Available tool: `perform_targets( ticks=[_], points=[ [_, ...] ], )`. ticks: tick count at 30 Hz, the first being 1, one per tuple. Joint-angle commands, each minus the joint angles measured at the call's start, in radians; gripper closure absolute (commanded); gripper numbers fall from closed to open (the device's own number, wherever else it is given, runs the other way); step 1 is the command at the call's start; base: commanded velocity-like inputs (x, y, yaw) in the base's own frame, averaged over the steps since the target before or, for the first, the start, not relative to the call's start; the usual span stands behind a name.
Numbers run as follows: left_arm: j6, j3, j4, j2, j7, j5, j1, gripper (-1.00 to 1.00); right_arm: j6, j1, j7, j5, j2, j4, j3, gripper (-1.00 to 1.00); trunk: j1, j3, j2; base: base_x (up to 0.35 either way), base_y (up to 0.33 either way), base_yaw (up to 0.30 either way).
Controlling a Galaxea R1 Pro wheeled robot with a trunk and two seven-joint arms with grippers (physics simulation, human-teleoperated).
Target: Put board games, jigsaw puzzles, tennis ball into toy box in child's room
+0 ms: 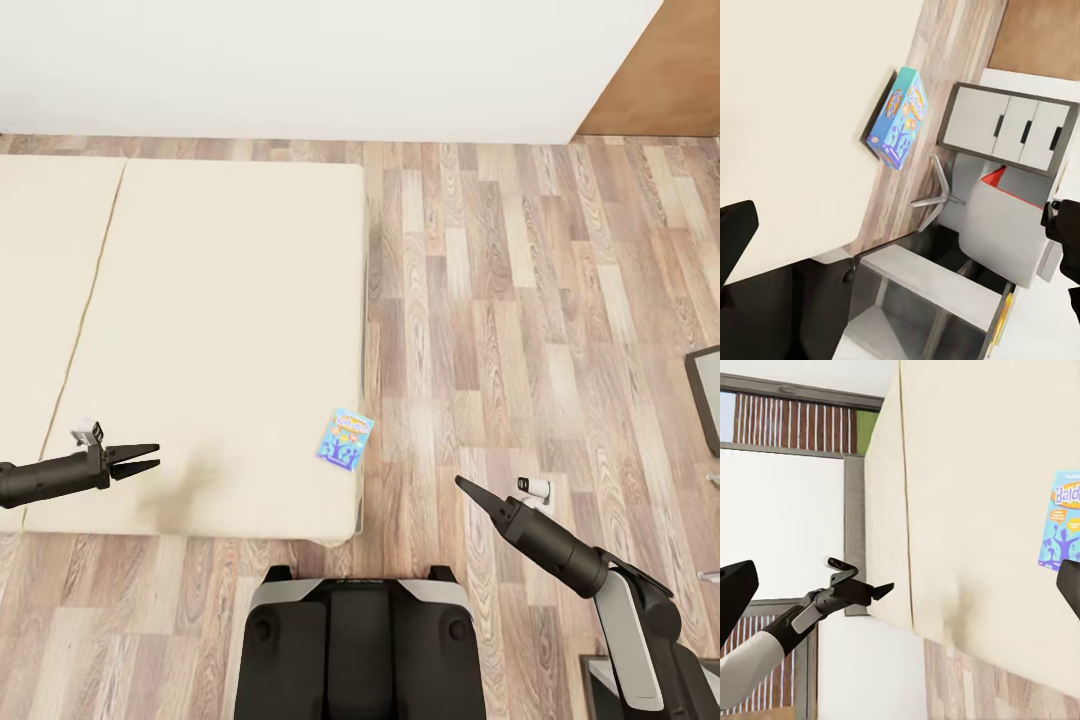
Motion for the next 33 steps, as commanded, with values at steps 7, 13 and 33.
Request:
perform_targets(
  ticks=[7, 13, 33],
  points=[
    [0.009, 0.0, 0.0, 0.0, -0.004, -0.001, 0.0, -1.0, 0.005, 0.0, 0.002, -0.003, 0.0, -0.001, 0.0, -1.0, 0.001, 0.01, -0.001, 0.0, 0.0, 0.0],
    [0.008, 0.0, 0.0, 0.0, -0.004, -0.001, 0.0, -1.0, 0.005, 0.001, 0.0, -0.003, 0.0, -0.001, 0.0, -1.0, 0.001, 0.02, -0.001, 0.0, 0.0, 0.0],
    [0.007, 0.001, 0.0, 0.0, -0.004, -0.001, 0.0, -1.0, 0.005, 0.001, 0.0, -0.003, 0.0, -0.001, 0.0, -1.0, 0.001, 0.053, -0.001, 0.0, 0.0, 0.0]
  ],
)
